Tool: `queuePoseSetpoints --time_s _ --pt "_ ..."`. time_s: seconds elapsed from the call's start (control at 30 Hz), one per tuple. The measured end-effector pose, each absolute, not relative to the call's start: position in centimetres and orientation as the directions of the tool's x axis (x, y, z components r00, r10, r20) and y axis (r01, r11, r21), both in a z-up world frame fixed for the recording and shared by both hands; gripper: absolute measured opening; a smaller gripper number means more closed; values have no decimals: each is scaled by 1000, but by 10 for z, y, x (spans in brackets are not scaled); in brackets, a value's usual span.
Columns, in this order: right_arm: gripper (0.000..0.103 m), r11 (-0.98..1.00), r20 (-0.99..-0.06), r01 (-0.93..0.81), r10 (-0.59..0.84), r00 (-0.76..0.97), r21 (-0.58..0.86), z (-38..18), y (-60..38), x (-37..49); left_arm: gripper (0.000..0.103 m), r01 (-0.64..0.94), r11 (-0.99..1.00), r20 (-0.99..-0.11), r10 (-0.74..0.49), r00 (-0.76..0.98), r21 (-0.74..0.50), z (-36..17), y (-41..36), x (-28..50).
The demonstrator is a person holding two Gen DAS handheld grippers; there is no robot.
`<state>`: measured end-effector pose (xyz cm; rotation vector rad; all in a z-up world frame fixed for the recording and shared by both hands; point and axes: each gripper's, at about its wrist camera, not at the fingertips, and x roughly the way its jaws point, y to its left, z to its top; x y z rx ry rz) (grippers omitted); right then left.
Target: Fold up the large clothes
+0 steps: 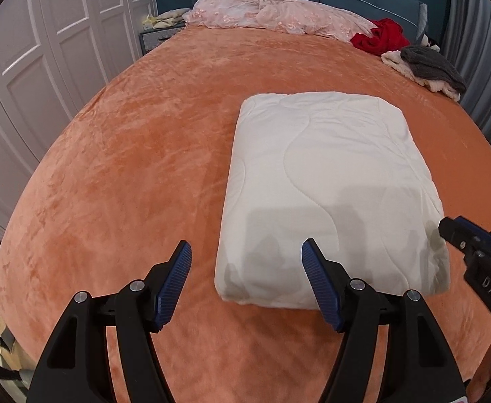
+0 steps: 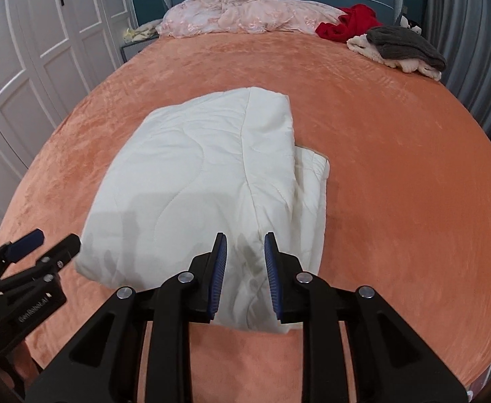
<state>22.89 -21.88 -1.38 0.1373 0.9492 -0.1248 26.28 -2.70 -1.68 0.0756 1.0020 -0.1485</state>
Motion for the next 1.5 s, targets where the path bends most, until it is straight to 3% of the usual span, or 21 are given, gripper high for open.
queuePoseSetpoints --time_s 0.57,0.8,1.17,1.27,1.33,1.5 --pt "22 976 -855 212 -63 515 55 -60 -245 308 67 186 982 -854 -65 517 38 -50 -63 331" --pt "22 974 -864 217 -51 501 68 -89 -251 314 68 202 978 -856 -60 513 52 -68 -72 342" --pt "23 972 -863 218 -31 505 93 -89 -256 312 69 203 977 -855 -49 517 67 -71 -73 340" --pt "34 969 -860 230 -39 509 92 -69 -259 298 68 180 984 -870 -78 487 12 -60 -63 332" --pt "54 962 -850 255 -55 523 94 -51 -261 277 68 173 985 -872 -79 483 7 -52 -59 322" --pt "57 962 -830 264 -90 551 71 -26 -253 221 67 196 980 -866 -60 497 45 -31 -55 282"
